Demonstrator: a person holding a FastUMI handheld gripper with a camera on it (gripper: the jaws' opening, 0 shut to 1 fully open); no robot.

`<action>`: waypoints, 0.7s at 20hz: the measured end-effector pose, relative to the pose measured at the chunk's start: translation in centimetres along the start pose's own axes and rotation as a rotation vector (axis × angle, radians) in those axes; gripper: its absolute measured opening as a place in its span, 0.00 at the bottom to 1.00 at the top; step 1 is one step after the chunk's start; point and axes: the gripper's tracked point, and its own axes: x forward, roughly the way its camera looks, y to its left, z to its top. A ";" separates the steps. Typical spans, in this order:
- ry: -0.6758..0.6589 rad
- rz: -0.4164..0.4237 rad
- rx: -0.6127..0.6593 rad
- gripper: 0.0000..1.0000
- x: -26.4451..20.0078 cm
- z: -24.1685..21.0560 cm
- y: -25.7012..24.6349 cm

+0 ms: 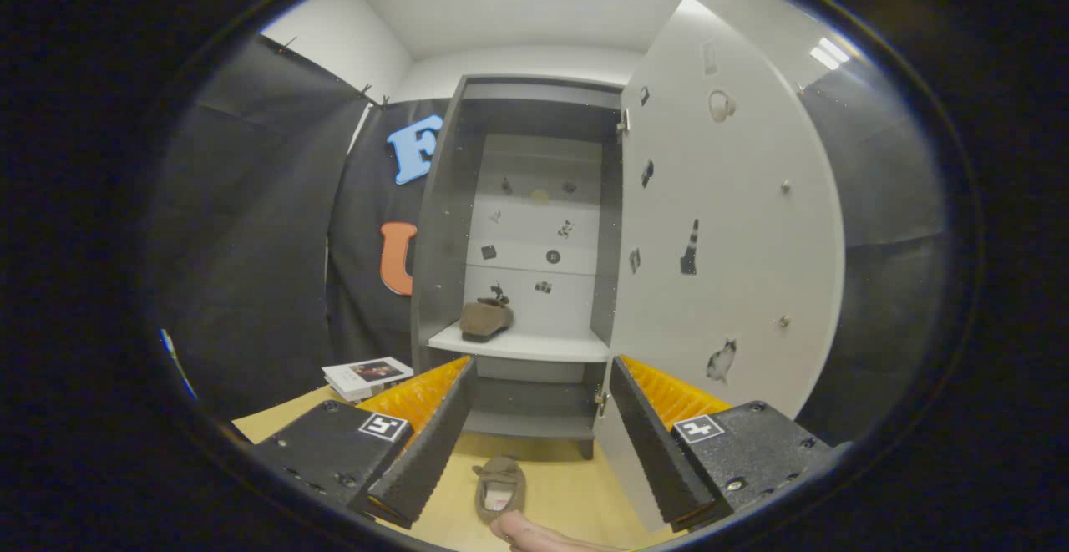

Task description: Open the shoe cabinet door, grab the shoes and put them into the shoe cabinet, then close the shoe cabinet door.

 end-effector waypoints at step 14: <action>0.377 0.084 -0.020 0.94 10.5 -25.9 8.5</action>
